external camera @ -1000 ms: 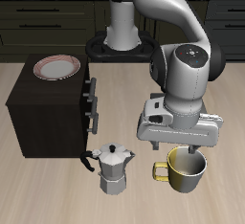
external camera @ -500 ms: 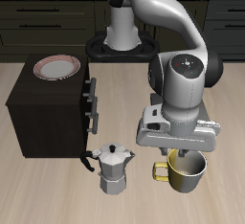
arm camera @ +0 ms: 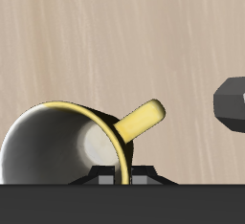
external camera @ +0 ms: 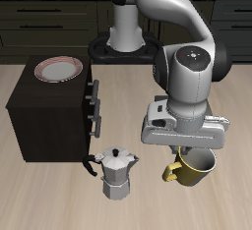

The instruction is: Place the mug on the plate

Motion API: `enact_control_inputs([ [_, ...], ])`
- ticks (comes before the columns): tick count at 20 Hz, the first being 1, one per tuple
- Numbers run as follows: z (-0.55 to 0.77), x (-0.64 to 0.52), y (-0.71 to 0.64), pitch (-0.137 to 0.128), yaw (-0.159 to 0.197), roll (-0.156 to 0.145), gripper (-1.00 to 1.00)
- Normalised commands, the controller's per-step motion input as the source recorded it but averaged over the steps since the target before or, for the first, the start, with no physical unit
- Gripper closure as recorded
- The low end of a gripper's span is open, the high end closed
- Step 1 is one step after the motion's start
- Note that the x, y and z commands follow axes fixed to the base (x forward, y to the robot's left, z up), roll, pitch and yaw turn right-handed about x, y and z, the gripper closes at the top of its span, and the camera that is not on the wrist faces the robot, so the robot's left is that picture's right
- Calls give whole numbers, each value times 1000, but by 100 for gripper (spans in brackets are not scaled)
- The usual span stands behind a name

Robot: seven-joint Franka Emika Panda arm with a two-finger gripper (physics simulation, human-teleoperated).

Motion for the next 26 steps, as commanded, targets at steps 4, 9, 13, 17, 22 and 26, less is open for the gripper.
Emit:
enact_control_inputs([
  [4, 167, -58, 47, -8, -14, 16, 100],
  [9, 119, -175, 109, -25, 36, 35, 100],
  [13, 110, -121, 52, -2, 16, 26, 100],
  [17, 248, -360, 90, -44, 56, 50, 100],
  [22, 234, -187, -10, 9, 1, 20, 100],
  [26, 252, -194, -48, -16, 14, 6, 100],
])
